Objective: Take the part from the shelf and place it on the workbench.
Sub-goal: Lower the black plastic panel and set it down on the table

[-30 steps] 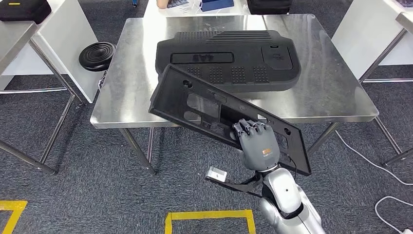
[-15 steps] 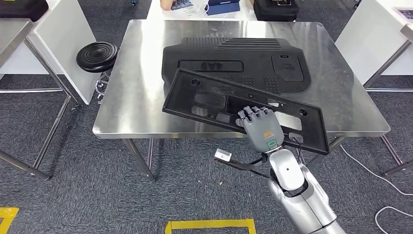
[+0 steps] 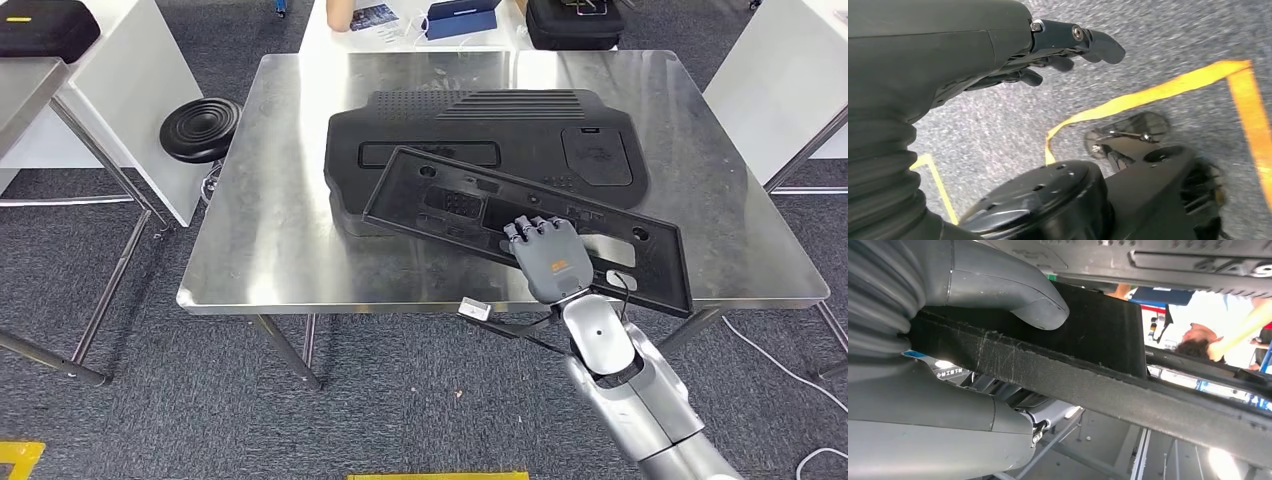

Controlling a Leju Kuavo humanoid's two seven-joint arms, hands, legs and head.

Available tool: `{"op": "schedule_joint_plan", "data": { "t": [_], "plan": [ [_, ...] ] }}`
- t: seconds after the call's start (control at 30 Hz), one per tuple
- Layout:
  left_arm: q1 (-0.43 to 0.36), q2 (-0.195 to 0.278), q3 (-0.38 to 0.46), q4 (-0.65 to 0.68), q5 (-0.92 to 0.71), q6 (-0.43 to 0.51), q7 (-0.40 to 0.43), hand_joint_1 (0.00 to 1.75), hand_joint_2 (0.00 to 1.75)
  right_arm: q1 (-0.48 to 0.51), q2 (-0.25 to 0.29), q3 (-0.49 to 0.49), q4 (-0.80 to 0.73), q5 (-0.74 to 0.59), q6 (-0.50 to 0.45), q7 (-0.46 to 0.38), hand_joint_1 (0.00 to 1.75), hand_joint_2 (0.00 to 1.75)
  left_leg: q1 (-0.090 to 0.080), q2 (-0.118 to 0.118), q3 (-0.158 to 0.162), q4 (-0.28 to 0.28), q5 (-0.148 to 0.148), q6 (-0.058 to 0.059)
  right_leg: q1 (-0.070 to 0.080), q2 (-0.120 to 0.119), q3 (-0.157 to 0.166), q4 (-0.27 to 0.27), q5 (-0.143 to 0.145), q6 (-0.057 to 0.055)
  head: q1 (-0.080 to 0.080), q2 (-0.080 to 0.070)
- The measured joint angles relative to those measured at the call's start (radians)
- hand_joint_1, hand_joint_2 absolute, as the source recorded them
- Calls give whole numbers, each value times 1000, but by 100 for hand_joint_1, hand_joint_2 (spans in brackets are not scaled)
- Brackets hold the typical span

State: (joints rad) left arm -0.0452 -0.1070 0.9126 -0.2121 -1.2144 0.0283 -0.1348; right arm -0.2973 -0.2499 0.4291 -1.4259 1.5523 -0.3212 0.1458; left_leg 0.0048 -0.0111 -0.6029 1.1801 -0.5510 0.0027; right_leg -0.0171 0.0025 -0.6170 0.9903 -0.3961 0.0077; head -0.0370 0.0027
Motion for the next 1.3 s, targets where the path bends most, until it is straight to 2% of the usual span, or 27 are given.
{"op": "schedule_joint_plan", "data": {
  "t": [0.07,0.1,0.13,0.17,0.23,0.27,0.3,0.37,0.43,0.47,0.53,0.57,0.6,0.63,0.7,0.73,0.8,0.83,0.93,0.97,1.07,1.1,1.13,1.17,1.2,1.23,1.3],
  "plan": [
    [0,0,0,0,-2,0,-2,0,175,-4,-3,4,10,0,-5,0,175,175,3,3,-83,112,-51,-9,0,1,17,0,-15,-6,-1,0],
    [0,0,1,0,-5,-1,-3,0,175,-5,-5,7,16,0,-11,1,175,175,4,3,-105,125,-61,-11,0,2,28,0,-24,-5,-1,0],
    [0,0,1,0,-8,-1,-4,0,175,-6,-7,10,23,0,-19,1,175,175,5,3,-110,104,-47,-12,0,3,41,0,-33,-3,-2,0],
    [0,0,1,0,-12,-1,-5,0,175,-9,-10,12,30,0,-27,1,175,175,6,4,-100,54,-10,-11,0,4,55,0,-42,0,-1,0],
    [0,0,1,0,-18,-1,-6,0,175,-17,-13,16,46,0,-43,-7,175,175,6,5,-65,-76,87,-4,2,6,75,1,-61,8,-1,0],
    [1,0,1,0,-22,-1,-6,0,175,-24,-14,15,54,-1,-49,-17,175,175,4,6,-52,-120,116,1,4,7,79,2,-69,13,-1,0],
    [1,0,1,1,-25,-1,-6,0,175,-30,-14,14,62,-2,-54,-29,175,175,3,6,-46,-145,130,8,7,8,82,4,-73,20,0,0],
    [0,0,1,1,-30,-2,-7,0,175,-39,-16,10,75,-3,-63,-56,175,175,1,8,-36,-153,130,20,10,10,84,8,-76,31,2,0],
    [-2,-1,1,1,-34,-3,-9,0,175,-46,-16,8,86,-4,-69,-76,175,175,3,7,-25,-159,132,31,8,9,58,55,-78,39,3,0],
    [-3,-1,1,1,-35,-3,-10,0,175,-51,-16,8,91,-5,-71,-82,175,175,5,5,-20,-162,130,36,7,8,24,108,-87,40,5,0],
    [-5,0,1,0,-38,-3,-11,0,175,-58,-16,6,101,-15,-75,-94,175,175,6,2,-15,-163,122,44,5,7,-66,244,-124,37,8,0],
    [-6,0,1,0,-39,-3,-11,0,175,-60,-16,5,107,-24,-75,-102,175,175,5,1,-12,-163,117,45,4,6,-105,293,-143,36,9,0],
    [-6,1,1,0,-41,-4,-12,0,175,-60,-16,4,113,-34,-76,-112,175,175,5,-1,-7,-163,112,45,3,6,-128,310,-148,40,9,0],
    [-6,1,1,0,-43,-5,-13,0,175,-62,-16,4,119,-44,-76,-124,175,175,5,-2,1,-163,106,44,3,6,-131,288,-132,48,9,0],
    [-6,0,1,0,-48,-7,-14,0,175,-70,-16,4,130,-64,-75,-148,175,175,6,-4,19,-163,93,39,1,2,-86,155,-58,69,9,0],
    [-6,0,1,0,-50,-8,-15,0,175,-78,-15,4,135,-81,-75,-163,175,175,4,-4,27,-162,86,34,2,-1,-59,85,-30,68,9,0],
    [-9,0,1,0,-54,-8,-15,0,175,-93,-13,4,147,-128,-75,-194,175,175,-1,-4,35,-164,76,22,7,-5,-25,6,-10,47,8,0],
    [-10,0,1,0,-56,-9,-15,0,175,-99,-12,4,153,-150,-75,-208,175,175,-3,-4,39,-165,74,16,10,-5,-20,-1,-15,32,7,0],
    [-11,2,0,0,-61,-10,-16,0,175,-109,-9,4,167,-183,-74,-235,175,175,-2,0,37,-137,57,1,2,-3,8,-5,-8,8,6,0],
    [-11,3,0,0,-62,-11,-16,0,175,-113,-8,4,172,-188,-74,-242,175,175,-1,2,17,-95,40,-4,0,-3,17,-5,-10,2,5,0],
    [-12,3,0,0,-64,-13,-16,0,175,-129,-8,5,192,-195,-74,-260,175,175,1,5,-94,84,-27,-11,5,-2,35,-5,-26,-10,4,0],
    [-12,3,0,0,-64,-14,-16,0,175,-131,-8,5,199,-196,-74,-264,175,175,1,5,-118,107,-30,-11,7,0,42,-5,-32,-10,3,0],
    [-12,3,0,0,-64,-16,-16,0,175,-132,-8,5,205,-197,-74,-268,175,175,1,5,-121,88,-9,-9,9,1,51,-5,-39,-9,3,0],
    [-12,3,0,0,-66,-16,-16,0,175,-135,-8,6,211,-198,-75,-272,175,175,0,5,-107,37,30,-5,10,3,61,-5,-46,-8,3,0],
    [-12,3,0,0,-68,-17,-16,0,175,-140,-8,7,218,-199,-77,-278,175,175,-1,6,-81,-35,79,2,12,4,71,-5,-53,-6,3,0],
    [-12,4,0,0,-70,-17,-16,0,175,-148,-7,8,227,-200,-82,-284,175,175,-3,6,-57,-97,108,9,14,5,80,-6,-59,-3,4,0],
    [-12,6,0,0,-74,-18,-17,0,175,-170,-8,10,251,-201,-95,-299,175,175,-10,6,-28,-160,123,22,16,8,87,-7,-67,6,4,0]
  ]
}}
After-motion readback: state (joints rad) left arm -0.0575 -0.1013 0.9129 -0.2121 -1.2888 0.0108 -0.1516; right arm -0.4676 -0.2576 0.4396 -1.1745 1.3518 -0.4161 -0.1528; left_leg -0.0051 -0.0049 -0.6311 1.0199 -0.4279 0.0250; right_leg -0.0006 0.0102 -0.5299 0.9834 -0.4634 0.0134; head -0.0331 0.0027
